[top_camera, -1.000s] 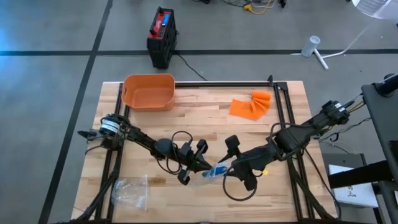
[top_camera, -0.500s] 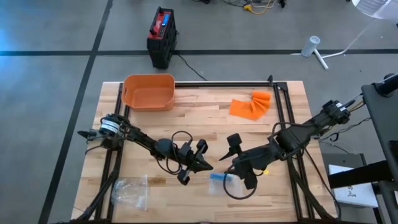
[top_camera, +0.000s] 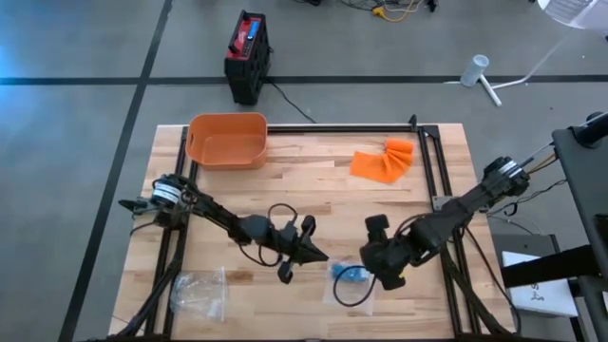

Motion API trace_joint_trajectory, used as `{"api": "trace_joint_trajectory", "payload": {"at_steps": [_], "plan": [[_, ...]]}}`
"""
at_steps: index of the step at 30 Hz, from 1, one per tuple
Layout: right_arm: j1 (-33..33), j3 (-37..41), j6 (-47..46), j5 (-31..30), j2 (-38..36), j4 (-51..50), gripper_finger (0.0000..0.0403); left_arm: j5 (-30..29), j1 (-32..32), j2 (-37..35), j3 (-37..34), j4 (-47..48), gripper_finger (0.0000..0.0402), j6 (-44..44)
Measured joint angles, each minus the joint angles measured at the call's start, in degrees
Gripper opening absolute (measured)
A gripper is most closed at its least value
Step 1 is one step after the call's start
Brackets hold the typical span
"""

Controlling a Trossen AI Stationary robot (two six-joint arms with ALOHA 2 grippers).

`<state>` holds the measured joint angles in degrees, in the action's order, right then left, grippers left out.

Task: Roll bandage
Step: Put the transparent zip bag containing the rolled blue bandage into the orange bin

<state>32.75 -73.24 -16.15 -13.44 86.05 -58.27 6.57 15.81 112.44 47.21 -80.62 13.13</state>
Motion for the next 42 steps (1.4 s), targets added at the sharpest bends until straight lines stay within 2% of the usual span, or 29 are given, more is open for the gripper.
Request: {"api": "trace_joint_trajectory", "payload": {"at_steps": [3,6,11,15,17,23,32,42], "plan": [[1.94,5.29,-6.82,0.74,0.25,0.68,0.0200,-3.71,1.24,-0.08,1.85,7.18,0.0000,-0.89],[4.30,10.83,-13.20,2.13,0.78,4.87,0.0207,-4.47,2.52,-0.08,5.25,16.53,0.0000,-0.84],[9.63,16.72,-20.53,5.00,1.79,14.79,0.0214,-9.39,5.16,-0.09,13.40,36.77,0.0000,-0.73],[13.98,17.25,-21.34,-0.59,4.87,18.84,0.0212,-14.90,6.96,0.82,19.98,52.89,0.0000,-0.26],[15.63,16.84,-21.19,-3.83,7.16,18.57,0.0206,-16.62,7.57,2.32,22.03,57.53,0.0000,1.10],[18.19,14.68,-18.39,-7.54,13.65,18.49,0.0187,-16.61,7.76,7.70,24.29,61.29,0.0000,4.39],[18.51,12.18,-7.83,-19.61,16.86,18.38,0.0159,-16.56,6.85,9.66,22.24,63.48,0.0000,10.25],[17.97,14.17,1.24,-22.07,16.40,21.29,0.0151,-18.21,6.87,9.56,18.21,62.13,0.0000,16.44]]}}
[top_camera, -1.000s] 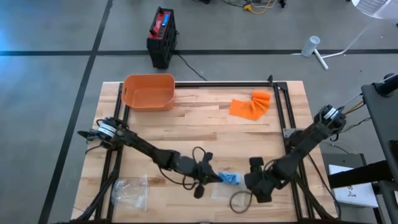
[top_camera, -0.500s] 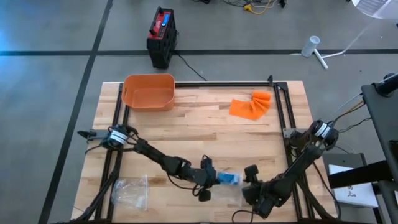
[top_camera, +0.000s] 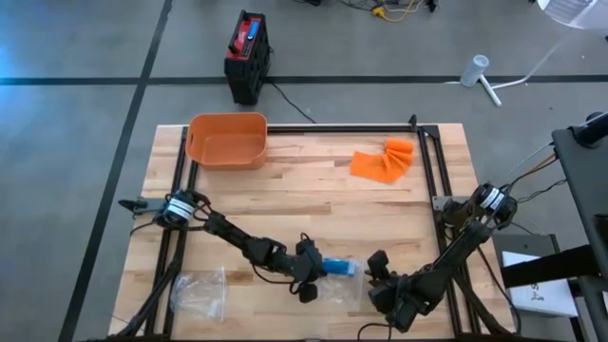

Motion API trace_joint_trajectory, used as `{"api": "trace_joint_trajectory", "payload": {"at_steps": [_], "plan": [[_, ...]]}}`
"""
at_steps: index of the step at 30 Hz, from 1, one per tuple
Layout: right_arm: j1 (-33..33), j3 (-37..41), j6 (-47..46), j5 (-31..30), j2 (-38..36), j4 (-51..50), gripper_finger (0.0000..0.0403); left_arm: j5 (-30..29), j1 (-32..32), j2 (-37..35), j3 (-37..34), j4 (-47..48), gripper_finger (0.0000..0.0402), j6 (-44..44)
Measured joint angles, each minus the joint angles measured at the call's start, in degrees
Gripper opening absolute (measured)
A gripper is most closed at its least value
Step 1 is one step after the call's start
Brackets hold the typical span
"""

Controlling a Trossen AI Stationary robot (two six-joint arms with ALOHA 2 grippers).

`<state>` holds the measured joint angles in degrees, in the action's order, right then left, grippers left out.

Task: Roll bandage
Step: Put the transparent zip bag containing the rolled blue bandage into the orange bin

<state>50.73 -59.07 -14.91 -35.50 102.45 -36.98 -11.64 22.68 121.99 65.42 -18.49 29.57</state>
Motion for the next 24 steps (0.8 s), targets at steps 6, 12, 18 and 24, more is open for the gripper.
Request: {"api": "trace_joint_trajectory", "payload": {"at_steps": [6,12,18,24], "plan": [[-0.47,2.70,10.07,-6.51,0.00,4.37,0.0151,-0.02,-0.01,0.13,-0.32,-0.45,0.0000,0.07],[-0.81,4.15,-2.98,-9.42,-1.66,-1.51,0.0136,-0.04,0.00,0.35,-0.32,-0.48,0.0000,0.52],[-1.93,12.09,-25.08,-1.87,-12.61,-1.10,0.0120,-0.02,-0.02,0.48,-0.41,-1.24,0.0000,0.11],[-4.08,25.39,-42.25,2.40,-29.73,15.82,0.0112,-0.02,-0.07,0.61,-0.48,-2.41,0.0000,-0.53]]}}
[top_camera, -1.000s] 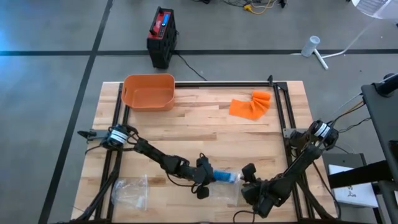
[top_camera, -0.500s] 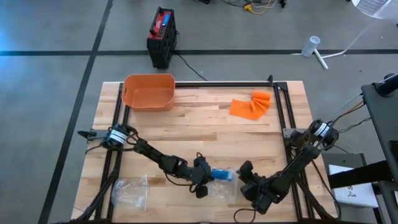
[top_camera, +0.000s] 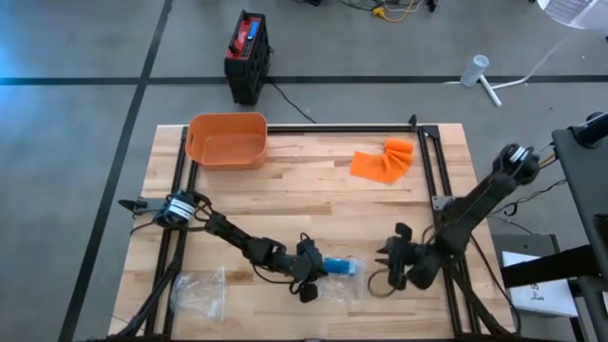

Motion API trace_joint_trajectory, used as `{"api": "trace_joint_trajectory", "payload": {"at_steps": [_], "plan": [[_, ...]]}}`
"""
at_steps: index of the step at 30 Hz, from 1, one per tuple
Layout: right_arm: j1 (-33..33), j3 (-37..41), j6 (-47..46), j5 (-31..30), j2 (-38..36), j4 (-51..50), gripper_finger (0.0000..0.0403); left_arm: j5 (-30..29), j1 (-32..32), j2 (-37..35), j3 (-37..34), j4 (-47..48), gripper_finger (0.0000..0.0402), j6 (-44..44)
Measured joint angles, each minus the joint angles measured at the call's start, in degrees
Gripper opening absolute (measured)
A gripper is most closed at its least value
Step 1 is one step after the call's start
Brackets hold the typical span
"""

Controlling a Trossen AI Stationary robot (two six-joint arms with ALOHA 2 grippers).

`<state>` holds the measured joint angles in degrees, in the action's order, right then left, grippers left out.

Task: Roll bandage
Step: Put the transparent zip bag containing the rolled blue bandage into the orange bin

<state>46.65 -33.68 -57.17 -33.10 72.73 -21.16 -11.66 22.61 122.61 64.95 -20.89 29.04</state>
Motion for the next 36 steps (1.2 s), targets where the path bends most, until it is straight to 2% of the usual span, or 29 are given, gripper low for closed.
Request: {"api": "trace_joint_trajectory", "payload": {"at_steps": [3,7,14,18,24,27,31,36], "plan": [[-0.95,7.37,-7.35,0.17,-6.39,10.31,0.0113,0.00,0.00,0.01,-0.02,-0.15,0.0000,-0.09],[-1.43,15.25,-16.52,1.97,-10.52,21.01,0.0121,-0.01,0.00,0.04,-0.02,-0.34,0.0000,-1.48],[-2.33,23.60,-23.47,1.88,-8.55,40.64,0.0143,0.00,-0.08,0.04,-0.02,-0.41,0.0000,-1.53],[-3.27,23.08,-24.01,1.71,-4.68,41.78,0.0161,0.01,-0.17,0.04,-0.02,-0.47,0.0000,-1.51],[-4.26,17.78,-24.76,2.66,3.65,41.92,0.0174,-0.83,-0.19,0.04,-0.02,-0.50,0.0000,-1.39],[-4.32,14.48,-23.22,6.02,7.70,42.34,0.0170,-0.88,-0.20,0.04,-0.02,-0.50,0.0000,-0.97],[-5.09,10.46,-22.38,6.74,13.08,42.73,0.0158,-1.23,-0.20,0.04,-0.02,-0.50,0.0000,-0.90],[-6.96,8.57,-22.81,10.51,17.48,42.70,0.0148,-1.32,-0.20,0.04,-0.02,-0.50,0.0000,-0.45]]}}
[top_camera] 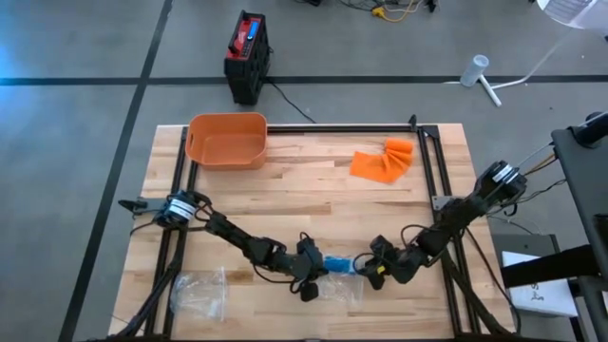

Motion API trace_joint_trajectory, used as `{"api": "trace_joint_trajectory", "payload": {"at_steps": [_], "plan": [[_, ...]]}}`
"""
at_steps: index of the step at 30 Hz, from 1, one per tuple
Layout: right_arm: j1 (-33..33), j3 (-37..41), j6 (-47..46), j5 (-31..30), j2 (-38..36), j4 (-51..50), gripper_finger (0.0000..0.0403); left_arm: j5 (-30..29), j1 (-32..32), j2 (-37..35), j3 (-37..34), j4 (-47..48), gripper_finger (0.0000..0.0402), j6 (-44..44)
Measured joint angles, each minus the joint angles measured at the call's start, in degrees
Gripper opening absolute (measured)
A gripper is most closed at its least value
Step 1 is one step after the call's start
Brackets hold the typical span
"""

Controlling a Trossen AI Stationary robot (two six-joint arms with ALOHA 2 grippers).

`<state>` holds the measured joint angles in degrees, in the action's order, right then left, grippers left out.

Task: Roll bandage
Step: Put the transparent zip bag containing the rolled blue bandage into the orange bin

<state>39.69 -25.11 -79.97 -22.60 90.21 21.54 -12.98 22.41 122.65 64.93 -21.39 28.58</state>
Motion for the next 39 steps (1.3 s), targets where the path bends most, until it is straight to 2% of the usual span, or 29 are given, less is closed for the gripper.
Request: {"api": "trace_joint_trajectory", "payload": {"at_steps": [4,8,16,22,26,31,35,39], "plan": [[-0.01,-0.66,1.36,0.83,0.71,-0.37,0.0139,-0.03,0.02,0.00,0.00,0.00,0.0000,0.02],[0.01,-2.17,7.93,2.96,-0.33,-0.27,0.0117,-0.53,0.04,0.00,0.00,0.00,0.0000,0.02],[-0.39,-6.28,20.55,3.70,-0.58,-0.67,0.0009,-3.24,0.04,-0.41,-0.08,-0.09,0.0000,-1.95],[-2.21,-13.70,27.42,4.17,-3.21,-14.25,0.0003,-3.62,0.92,-6.15,-0.11,3.71,0.0001,-6.24],[-4.73,-20.72,33.40,4.94,-6.88,-25.93,0.0003,-3.74,2.76,-13.58,-0.07,13.40,0.0016,-7.95],[-10.85,-29.02,38.19,7.82,-12.38,-32.57,0.0003,-8.16,6.79,-23.63,-0.07,28.92,0.0045,-7.92],[-18.58,-34.51,40.16,12.78,-15.34,-37.05,0.0002,-15.17,10.84,-31.67,-0.14,45.00,0.0064,-0.93],[-27.91,-40.14,41.48,17.42,-15.29,-36.90,0.0002,-23.90,15.09,-37.58,-0.26,58.02,0.0073,7.36]]}}
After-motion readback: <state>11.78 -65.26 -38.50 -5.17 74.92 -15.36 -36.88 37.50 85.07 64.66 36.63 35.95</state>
